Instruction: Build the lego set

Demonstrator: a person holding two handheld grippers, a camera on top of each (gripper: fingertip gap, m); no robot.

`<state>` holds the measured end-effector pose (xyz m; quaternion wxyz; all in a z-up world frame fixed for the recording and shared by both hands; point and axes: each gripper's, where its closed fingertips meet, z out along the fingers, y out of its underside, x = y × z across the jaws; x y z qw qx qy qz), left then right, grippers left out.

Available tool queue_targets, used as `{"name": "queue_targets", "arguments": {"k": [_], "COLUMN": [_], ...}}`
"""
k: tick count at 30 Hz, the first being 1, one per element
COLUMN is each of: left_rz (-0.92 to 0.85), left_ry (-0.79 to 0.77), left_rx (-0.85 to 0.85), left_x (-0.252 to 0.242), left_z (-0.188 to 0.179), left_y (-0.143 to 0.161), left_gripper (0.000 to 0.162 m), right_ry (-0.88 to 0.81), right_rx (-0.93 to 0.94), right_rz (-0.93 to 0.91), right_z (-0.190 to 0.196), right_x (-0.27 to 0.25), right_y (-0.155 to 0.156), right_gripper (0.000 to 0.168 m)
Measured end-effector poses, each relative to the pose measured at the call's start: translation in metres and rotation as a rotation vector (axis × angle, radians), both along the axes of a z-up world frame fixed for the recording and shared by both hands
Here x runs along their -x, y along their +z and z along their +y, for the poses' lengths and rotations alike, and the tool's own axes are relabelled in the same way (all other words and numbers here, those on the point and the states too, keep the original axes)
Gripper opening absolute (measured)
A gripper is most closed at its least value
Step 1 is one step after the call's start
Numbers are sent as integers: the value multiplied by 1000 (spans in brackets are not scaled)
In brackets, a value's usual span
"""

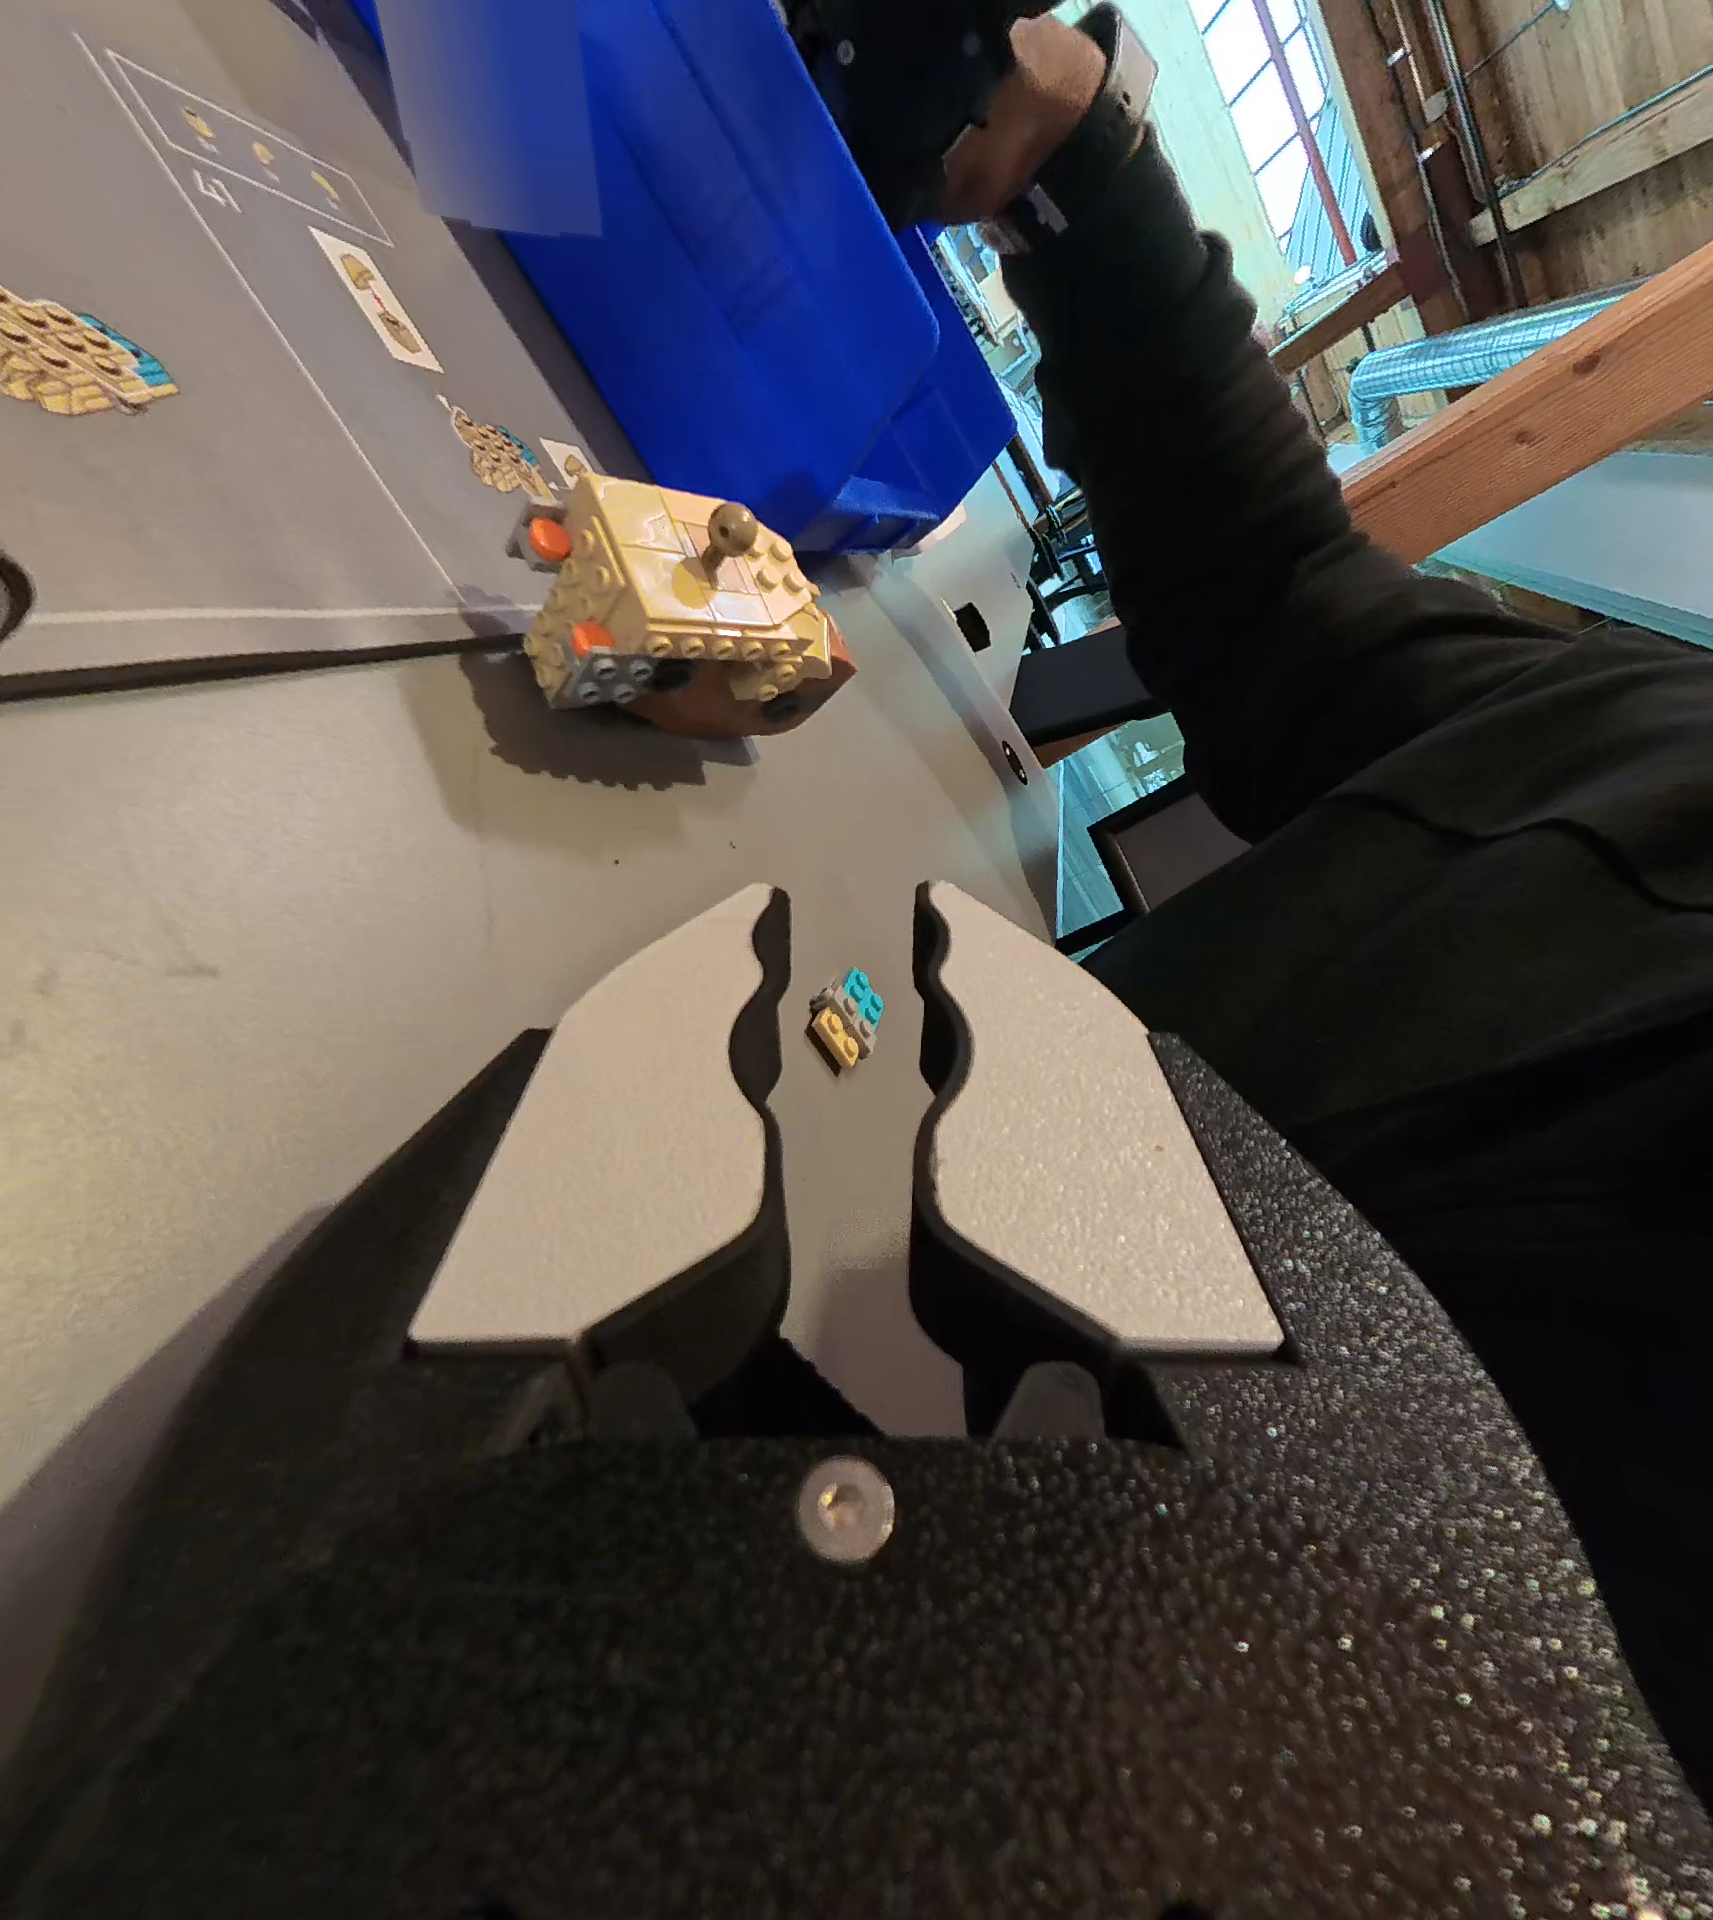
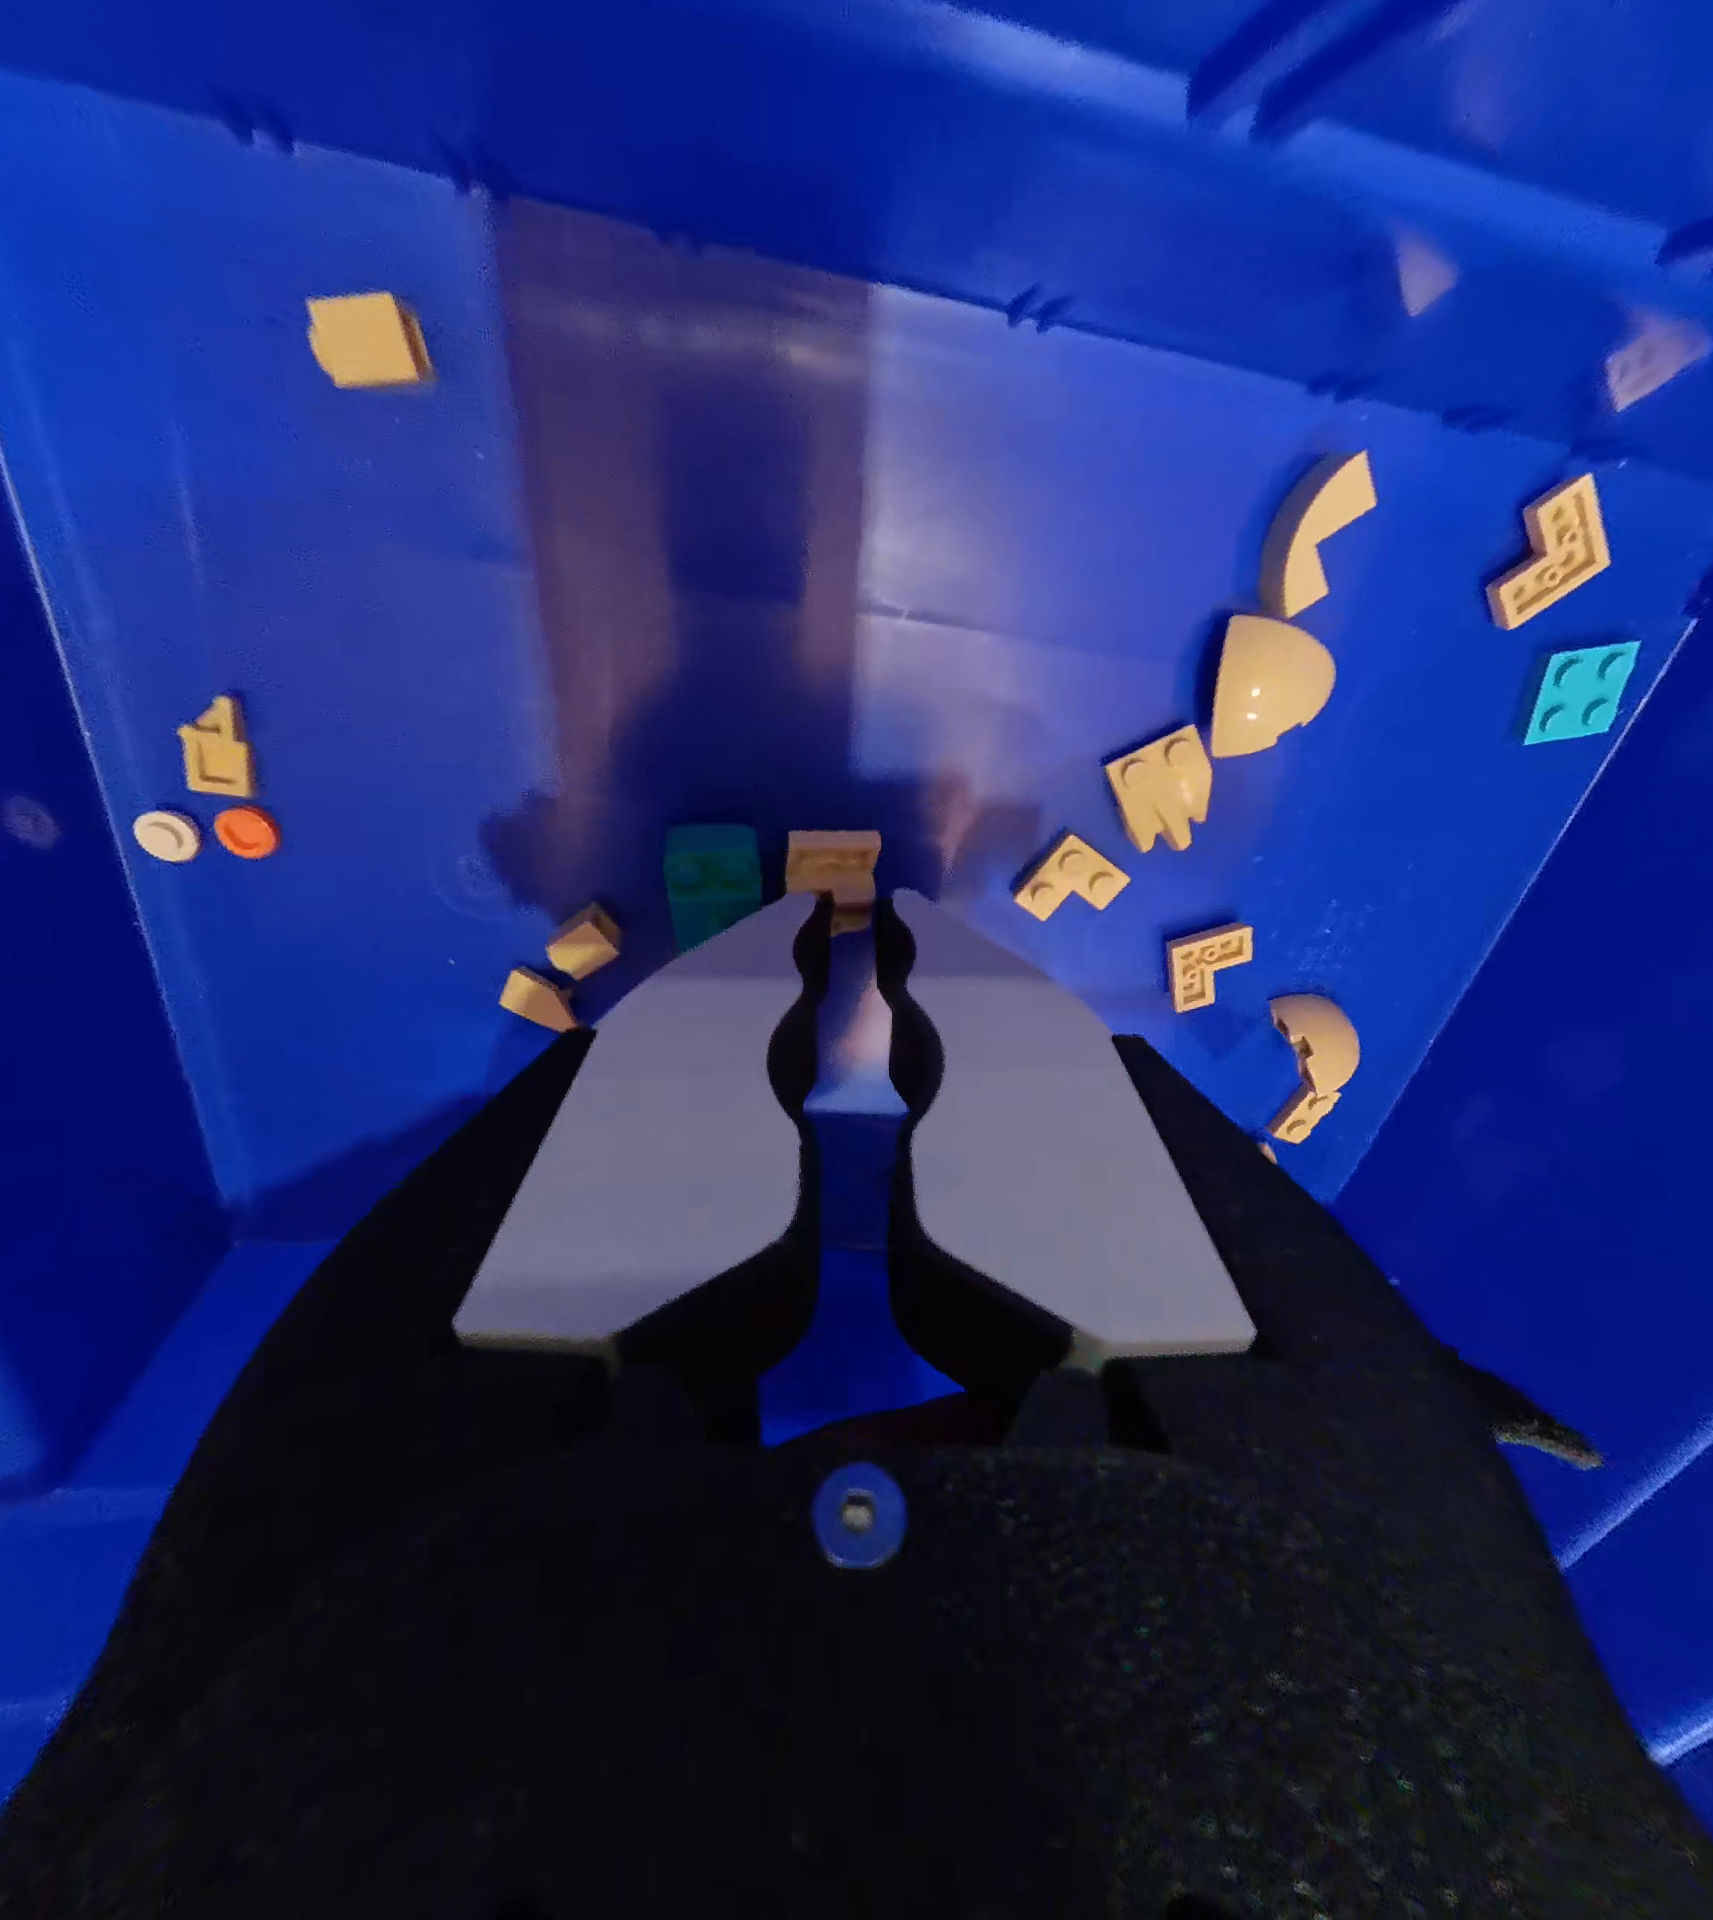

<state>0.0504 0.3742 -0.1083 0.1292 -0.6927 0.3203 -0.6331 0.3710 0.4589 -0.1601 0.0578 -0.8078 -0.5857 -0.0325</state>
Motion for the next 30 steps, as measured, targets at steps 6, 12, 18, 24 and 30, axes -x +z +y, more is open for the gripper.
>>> {"name": "queue_targets", "arguments": {"k": [6, 12, 18, 24, 30], "left_rz": [-26, -50, -87, -186, -440], "left_ry": [19, 21, 47, -6, -48], "left_rx": [-16, -49, -114, -160, -238], "left_x": [2, 3, 5, -7, -11], "left_z": [2, 0, 1, -20, -51], "left_y": [4, 9, 17, 32, 67], "left_gripper": [21, 21, 21, 21, 24], "right_ry": [-84, -129, -157, -219, -300], "right_rx": [-77, -200, -337, -412, -327], "right_rz": [207, 525, 883, 1185, 1542], "right_z": [-2, -27, -83, -117, -128], "right_x": [42, 121, 194, 262, 307], "right_y": [35, 98, 146, 140, 129], "right_gripper": [8, 8, 8, 8, 8]}}
